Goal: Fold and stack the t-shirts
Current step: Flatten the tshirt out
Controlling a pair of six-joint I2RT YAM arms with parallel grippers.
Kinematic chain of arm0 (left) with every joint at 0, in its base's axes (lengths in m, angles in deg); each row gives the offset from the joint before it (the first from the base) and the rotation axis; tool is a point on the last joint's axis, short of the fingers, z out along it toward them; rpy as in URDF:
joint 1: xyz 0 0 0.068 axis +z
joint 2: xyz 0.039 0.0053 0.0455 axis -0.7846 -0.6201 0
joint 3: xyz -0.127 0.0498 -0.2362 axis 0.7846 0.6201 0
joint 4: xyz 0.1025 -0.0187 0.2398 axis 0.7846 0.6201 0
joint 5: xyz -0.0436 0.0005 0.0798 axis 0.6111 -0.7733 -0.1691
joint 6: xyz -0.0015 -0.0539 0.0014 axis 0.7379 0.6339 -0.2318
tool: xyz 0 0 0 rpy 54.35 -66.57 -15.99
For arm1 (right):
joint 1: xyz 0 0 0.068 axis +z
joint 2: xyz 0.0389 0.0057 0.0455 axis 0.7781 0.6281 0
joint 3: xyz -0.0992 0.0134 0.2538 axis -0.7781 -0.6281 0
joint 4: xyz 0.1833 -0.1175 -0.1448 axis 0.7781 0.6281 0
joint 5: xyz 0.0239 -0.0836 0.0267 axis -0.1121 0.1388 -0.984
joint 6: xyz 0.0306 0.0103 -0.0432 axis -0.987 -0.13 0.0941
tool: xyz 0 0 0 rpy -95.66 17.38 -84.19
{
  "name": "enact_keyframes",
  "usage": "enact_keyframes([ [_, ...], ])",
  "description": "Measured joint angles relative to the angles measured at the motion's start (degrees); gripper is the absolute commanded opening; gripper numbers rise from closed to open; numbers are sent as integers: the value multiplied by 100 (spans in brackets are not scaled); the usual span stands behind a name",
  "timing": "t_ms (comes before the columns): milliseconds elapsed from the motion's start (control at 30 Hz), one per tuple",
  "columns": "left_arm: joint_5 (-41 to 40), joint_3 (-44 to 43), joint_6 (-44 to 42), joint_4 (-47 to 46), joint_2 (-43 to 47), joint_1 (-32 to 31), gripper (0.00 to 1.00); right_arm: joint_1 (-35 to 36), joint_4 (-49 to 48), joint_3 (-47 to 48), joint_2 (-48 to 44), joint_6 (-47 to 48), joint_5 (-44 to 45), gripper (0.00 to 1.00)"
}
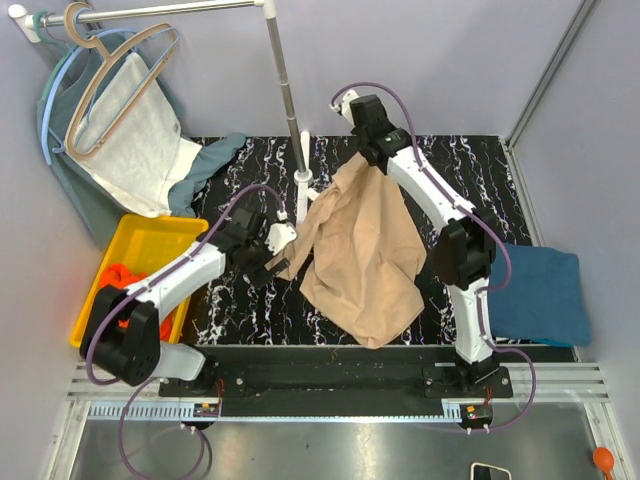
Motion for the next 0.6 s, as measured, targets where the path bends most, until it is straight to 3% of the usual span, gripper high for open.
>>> enact_keyframes([
  [33,4,-11,-13,-35,-103,-2,99,-70,-46,31,70,-2,81,4],
  [100,20,-37,-42,-74,-282,-7,99,-238,-90,46,190,-4,212,39],
  [167,33,-66,-61,-103,-457,-11,99,-376,-101,15,238,-68,284,88],
  [200,37,-83,-72,-136,-535,-11,99,-442,-155,-83,234,-87,306,99],
  [433,55,-391,-229,-350,-1080,-24,95,-516,-262,-1480,-297,-439,59,100],
  [533,127,-608,-278,-448,-1298,-26,88,-428,-2,-2273,-782,-748,-337,100],
  [600,188,-785,-319,-516,-1473,-26,77,-341,179,-2796,-1167,-953,-656,100],
])
